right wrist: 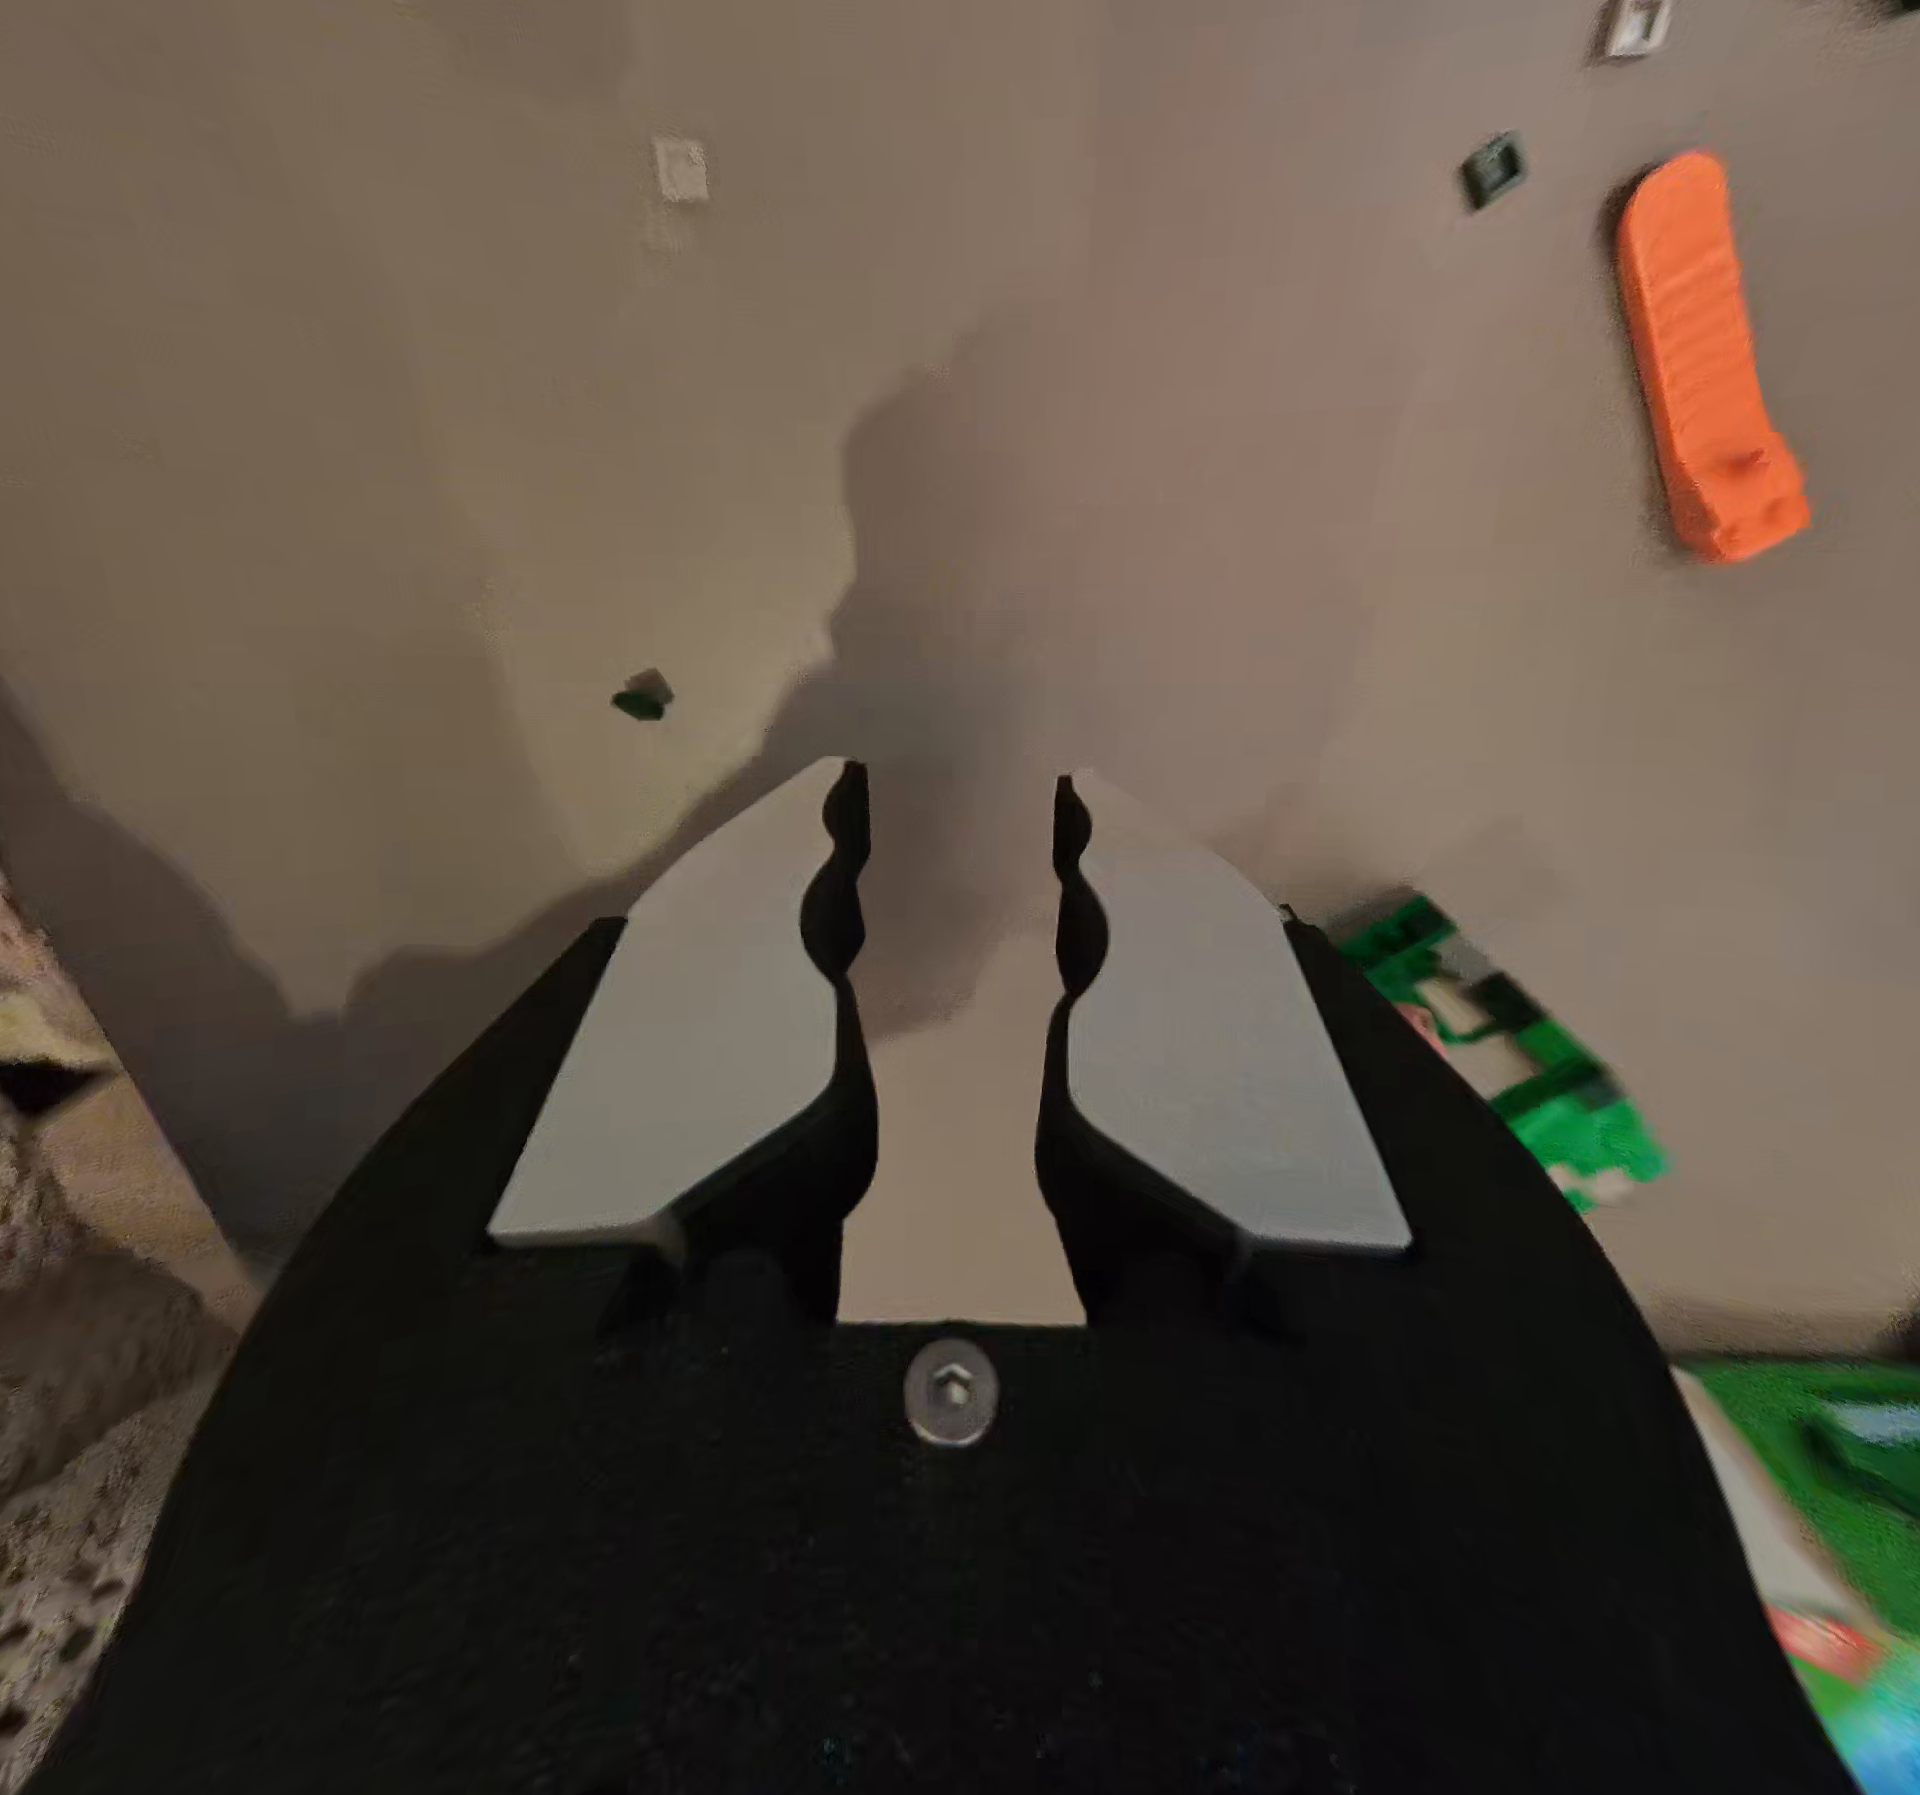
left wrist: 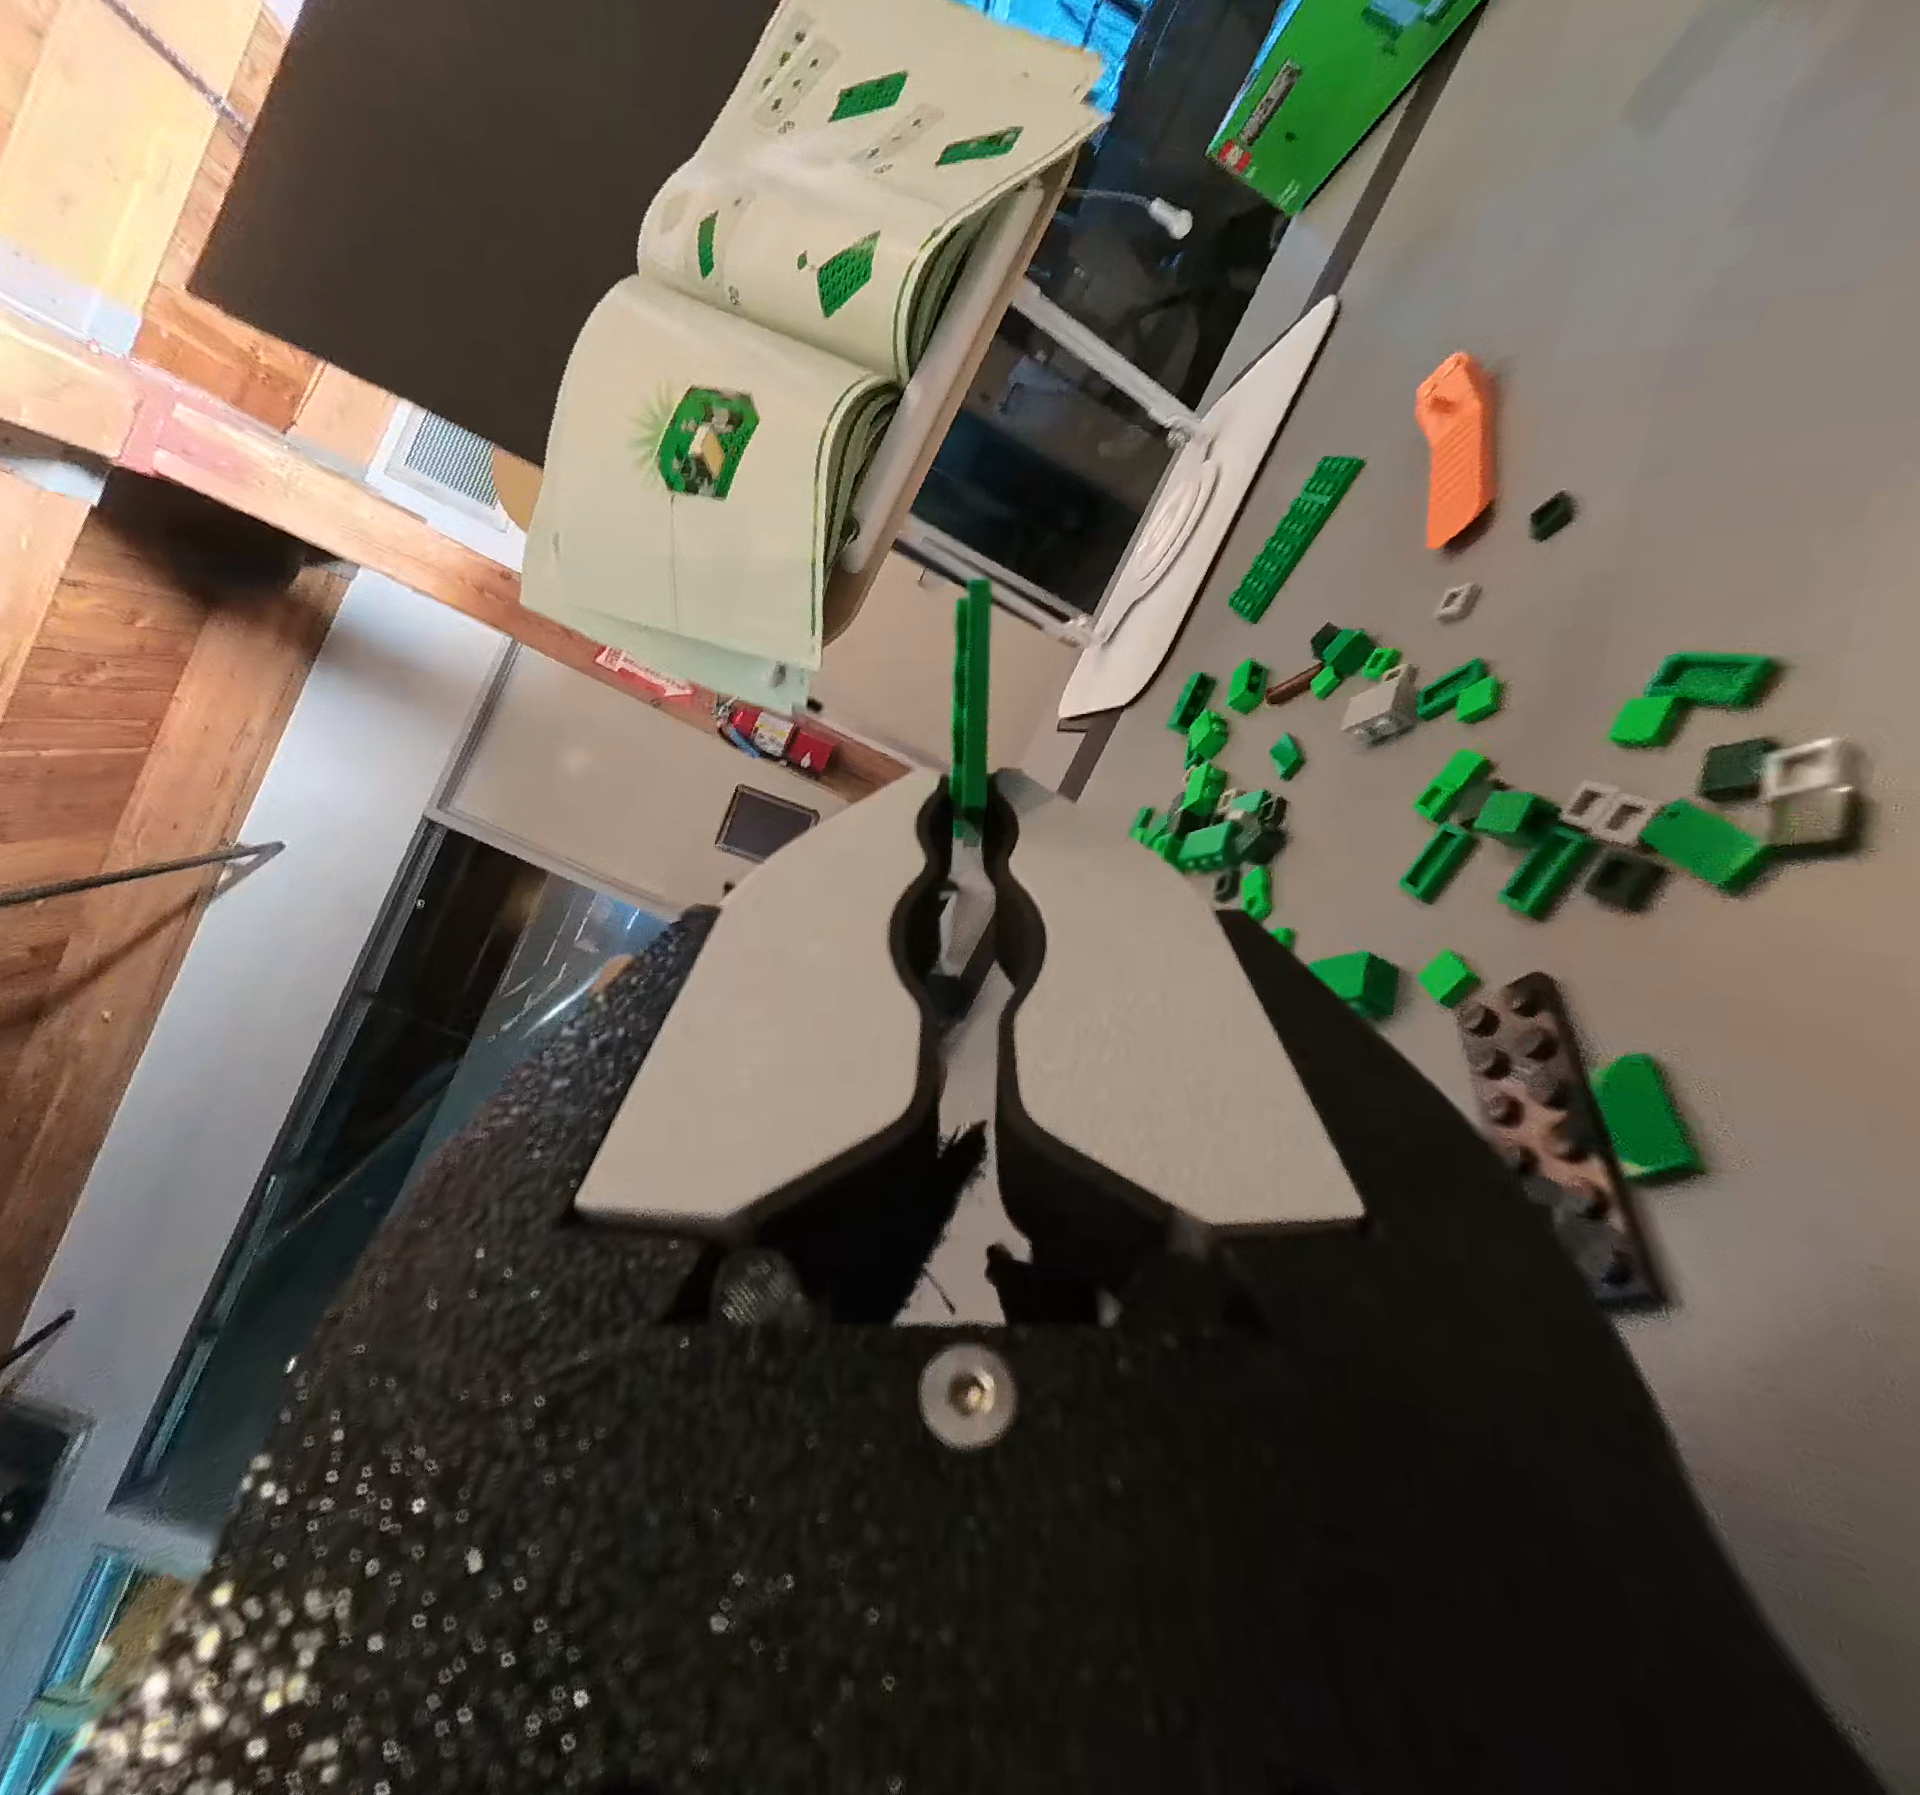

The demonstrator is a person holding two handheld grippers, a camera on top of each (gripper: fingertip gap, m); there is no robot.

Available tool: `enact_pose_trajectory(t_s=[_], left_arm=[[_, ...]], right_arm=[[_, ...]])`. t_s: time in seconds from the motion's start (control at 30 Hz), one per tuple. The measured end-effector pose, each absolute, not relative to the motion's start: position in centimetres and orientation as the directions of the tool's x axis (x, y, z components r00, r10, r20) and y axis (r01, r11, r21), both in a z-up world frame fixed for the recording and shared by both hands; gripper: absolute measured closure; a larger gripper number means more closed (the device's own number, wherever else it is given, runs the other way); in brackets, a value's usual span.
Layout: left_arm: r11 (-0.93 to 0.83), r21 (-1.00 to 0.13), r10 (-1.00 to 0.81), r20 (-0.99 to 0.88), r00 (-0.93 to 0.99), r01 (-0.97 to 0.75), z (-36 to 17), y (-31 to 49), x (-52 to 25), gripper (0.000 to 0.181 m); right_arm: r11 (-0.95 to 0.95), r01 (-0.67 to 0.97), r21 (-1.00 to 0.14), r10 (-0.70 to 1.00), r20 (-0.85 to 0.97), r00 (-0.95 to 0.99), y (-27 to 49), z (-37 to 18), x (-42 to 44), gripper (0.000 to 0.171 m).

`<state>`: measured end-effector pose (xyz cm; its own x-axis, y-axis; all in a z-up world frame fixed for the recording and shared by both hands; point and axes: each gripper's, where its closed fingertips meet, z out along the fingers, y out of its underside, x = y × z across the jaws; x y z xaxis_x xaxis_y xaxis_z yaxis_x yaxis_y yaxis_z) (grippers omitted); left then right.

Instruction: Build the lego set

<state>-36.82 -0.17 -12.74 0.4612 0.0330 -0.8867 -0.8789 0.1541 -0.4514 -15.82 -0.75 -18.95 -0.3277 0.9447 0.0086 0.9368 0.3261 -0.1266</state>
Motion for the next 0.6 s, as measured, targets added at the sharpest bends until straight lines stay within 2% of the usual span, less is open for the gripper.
enact_pose_trajectory(t_s=[0.13,0.27,0.37,0.43,0.53,0.6], left_arm=[[0.25,-0.42,-0.056,-0.906,0.42,-0.872,-13.5,-0.7,-33.8,0.177],[0.36,-0.409,-0.129,-0.912,0.389,-0.839,-13.7,-1.8,-29.9,0.177],[0.486,-0.402,-0.236,-0.915,0.326,-0.777,-14.5,-3.9,-26.0,0.177],[0.546,-0.416,-0.292,-0.908,0.3,-0.727,-14.7,-5.2,-23.8,0.177],[0.58,-0.382,-0.3,-0.921,0.247,-0.72,-15.2,-6.1,-22.4,0.177],[0.585,-0.355,-0.296,-0.93,0.216,-0.729,-15.7,-6.3,-22.0,0.177]], right_arm=[[0.219,0.844,-0.49,0.96,-0.044,-0.275,-4.6,-19.0,-14.3,0.146],[0.183,0.706,-0.684,0.975,0.038,-0.217,-7.4,-19.7,-13.7,0.145],[0.222,0.677,-0.702,0.967,0.072,-0.243,-8.9,-20.4,-13.1,0.145],[0.281,0.663,-0.694,0.946,0.084,-0.313,-9.5,-21.1,-12.8,0.152],[0.269,0.633,-0.726,0.931,0.027,-0.365,-10.2,-21.3,-13.4,0.158],[0.307,0.623,-0.72,0.923,0.066,-0.378,-10.1,-21.5,-14.0,0.156]])
